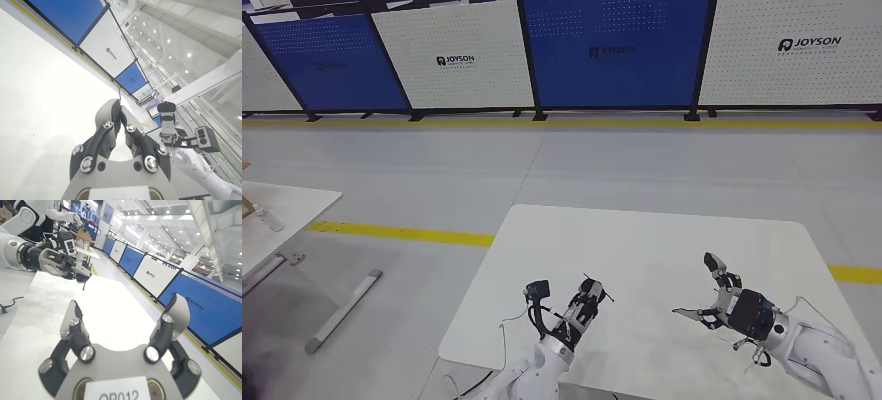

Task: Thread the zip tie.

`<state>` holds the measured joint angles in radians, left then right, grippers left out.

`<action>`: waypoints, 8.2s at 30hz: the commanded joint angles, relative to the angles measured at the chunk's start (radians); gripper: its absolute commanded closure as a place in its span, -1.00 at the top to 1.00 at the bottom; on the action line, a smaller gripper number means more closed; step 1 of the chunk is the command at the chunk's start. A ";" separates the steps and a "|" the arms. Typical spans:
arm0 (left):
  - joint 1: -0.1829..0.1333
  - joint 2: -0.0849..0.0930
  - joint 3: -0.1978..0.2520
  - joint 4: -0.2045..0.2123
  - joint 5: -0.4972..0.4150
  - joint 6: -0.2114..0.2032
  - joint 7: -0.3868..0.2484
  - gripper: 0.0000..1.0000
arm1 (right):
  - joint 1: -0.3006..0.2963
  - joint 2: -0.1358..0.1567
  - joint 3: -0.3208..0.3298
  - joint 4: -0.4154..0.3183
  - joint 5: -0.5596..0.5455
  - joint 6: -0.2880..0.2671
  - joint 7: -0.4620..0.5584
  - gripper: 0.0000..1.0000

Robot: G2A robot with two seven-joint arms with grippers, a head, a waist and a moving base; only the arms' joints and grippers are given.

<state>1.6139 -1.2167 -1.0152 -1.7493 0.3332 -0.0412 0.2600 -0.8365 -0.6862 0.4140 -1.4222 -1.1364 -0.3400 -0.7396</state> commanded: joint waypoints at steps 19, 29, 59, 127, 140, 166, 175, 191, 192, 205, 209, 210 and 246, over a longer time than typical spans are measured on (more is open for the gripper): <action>-0.058 -0.039 0.012 0.007 -0.492 0.148 -0.094 -1.00 | 0.000 0.000 0.000 0.000 0.000 0.000 0.000 1.00; -0.058 -0.039 0.012 0.007 -0.492 0.148 -0.094 -1.00 | -0.004 0.013 0.027 -0.027 0.008 0.000 0.092 1.00; -0.058 -0.039 0.012 0.007 -0.492 0.148 -0.094 -1.00 | 0.123 0.162 -0.035 -0.261 0.661 0.000 0.742 1.00; -0.058 -0.039 0.012 0.007 -0.492 0.148 -0.094 -1.00 | 0.242 0.093 0.059 -0.164 1.003 0.465 1.774 1.00; -0.058 -0.039 0.012 0.007 -0.492 0.148 -0.094 -1.00 | 0.248 0.071 0.055 -0.174 0.903 0.680 1.810 1.00; -0.058 -0.039 0.012 0.007 -0.492 0.148 -0.094 -1.00 | 0.245 0.037 0.100 -0.107 0.908 0.528 1.834 1.00; -0.058 -0.039 0.012 0.007 -0.492 0.148 -0.094 -1.00 | 0.263 0.007 0.105 -0.075 0.904 0.544 1.912 -0.06; -0.058 -0.039 0.012 0.007 -0.492 0.148 -0.094 -1.00 | 0.312 -0.113 0.026 0.084 0.875 0.595 1.982 -0.28; -0.058 -0.039 0.012 0.007 -0.492 0.148 -0.094 -1.00 | 0.314 -0.120 0.023 0.094 0.880 0.588 1.982 -0.28; -0.058 -0.039 0.012 0.007 -0.492 0.148 -0.094 -1.00 | 0.330 -0.208 -0.009 0.241 0.880 0.605 1.971 -0.30; -0.058 -0.039 0.012 0.007 -0.492 0.148 -0.094 -1.00 | 0.333 -0.224 -0.011 0.263 0.867 0.616 1.973 -0.36; -0.058 -0.039 0.012 0.007 -0.492 0.148 -0.094 -1.00 | 0.334 -0.228 -0.011 0.268 0.866 0.616 1.974 -0.38; -0.058 -0.039 0.012 0.007 -0.492 0.148 -0.094 -1.00 | 0.322 -0.295 0.051 0.369 0.794 0.579 2.008 -1.00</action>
<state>1.5554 -1.2552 -1.0034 -1.7427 -0.1592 0.1072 0.1659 -0.5123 -0.9835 0.4587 -1.0458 -0.3388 0.2384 1.2714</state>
